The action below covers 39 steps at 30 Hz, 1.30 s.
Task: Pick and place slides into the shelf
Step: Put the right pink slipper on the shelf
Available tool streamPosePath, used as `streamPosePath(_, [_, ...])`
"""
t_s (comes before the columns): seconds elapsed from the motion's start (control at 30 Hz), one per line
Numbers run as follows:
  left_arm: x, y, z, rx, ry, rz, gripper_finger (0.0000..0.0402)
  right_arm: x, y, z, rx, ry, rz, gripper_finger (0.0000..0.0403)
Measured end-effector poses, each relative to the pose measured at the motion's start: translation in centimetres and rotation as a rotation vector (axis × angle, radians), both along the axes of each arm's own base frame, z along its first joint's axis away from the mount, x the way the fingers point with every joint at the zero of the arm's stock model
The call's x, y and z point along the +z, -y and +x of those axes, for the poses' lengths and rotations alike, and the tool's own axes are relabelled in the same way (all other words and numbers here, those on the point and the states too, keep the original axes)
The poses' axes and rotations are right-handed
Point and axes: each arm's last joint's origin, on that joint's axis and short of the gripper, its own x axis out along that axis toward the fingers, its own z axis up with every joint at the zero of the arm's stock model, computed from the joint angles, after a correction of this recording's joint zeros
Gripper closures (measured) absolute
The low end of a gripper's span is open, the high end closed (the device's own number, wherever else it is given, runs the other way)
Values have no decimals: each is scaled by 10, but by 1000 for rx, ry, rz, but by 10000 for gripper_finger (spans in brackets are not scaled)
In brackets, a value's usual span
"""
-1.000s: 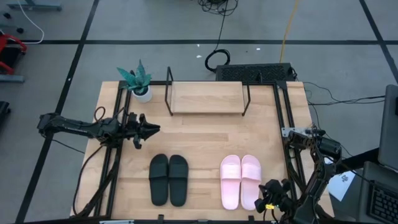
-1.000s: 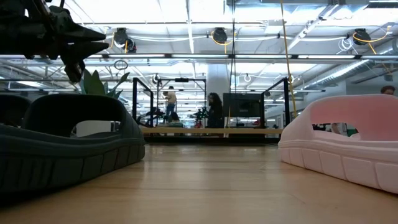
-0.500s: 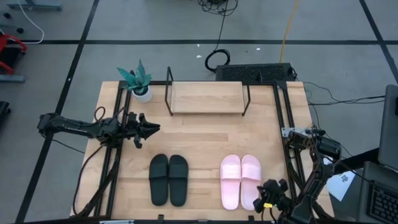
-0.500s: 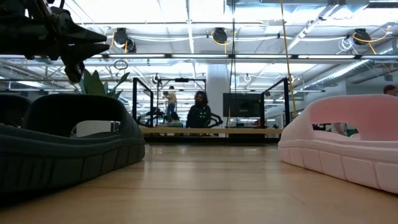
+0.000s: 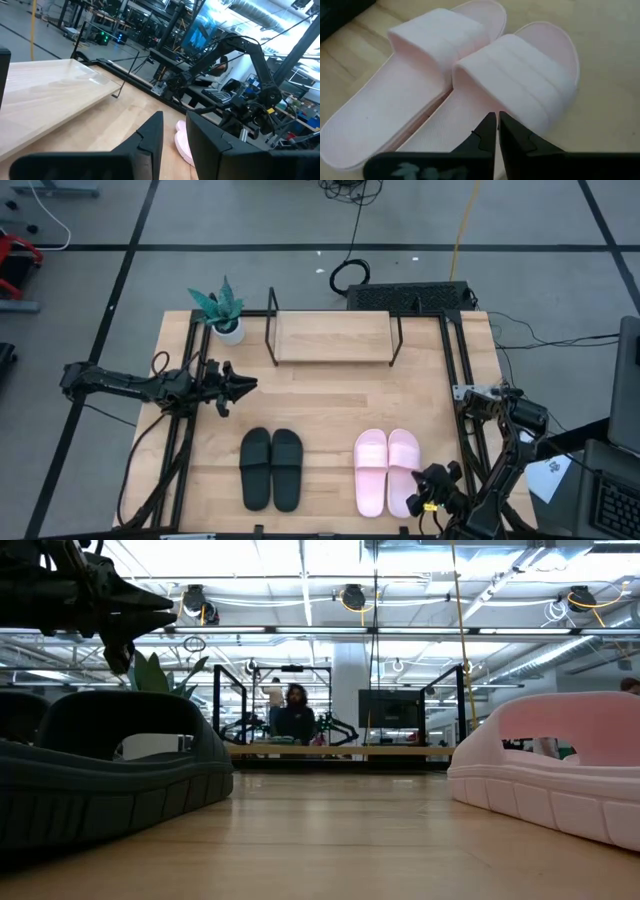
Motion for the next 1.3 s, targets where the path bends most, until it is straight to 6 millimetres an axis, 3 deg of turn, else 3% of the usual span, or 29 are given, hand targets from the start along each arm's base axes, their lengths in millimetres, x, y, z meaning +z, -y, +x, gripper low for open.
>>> streamPosePath(0.47, [0, 0, 0, 1, -1, 8, 314, 12, -2, 1, 83, -15, 55, 318])
streamPosePath(0.73, [0, 0, 0, 1, -1, 9, 314, 7, 5, 1, 42, -103, 42, 316])
streamPosePath(1.3, [0, 0, 0, 1, -1, 9, 314, -21, 16, 5, 10, -79, 92, 316])
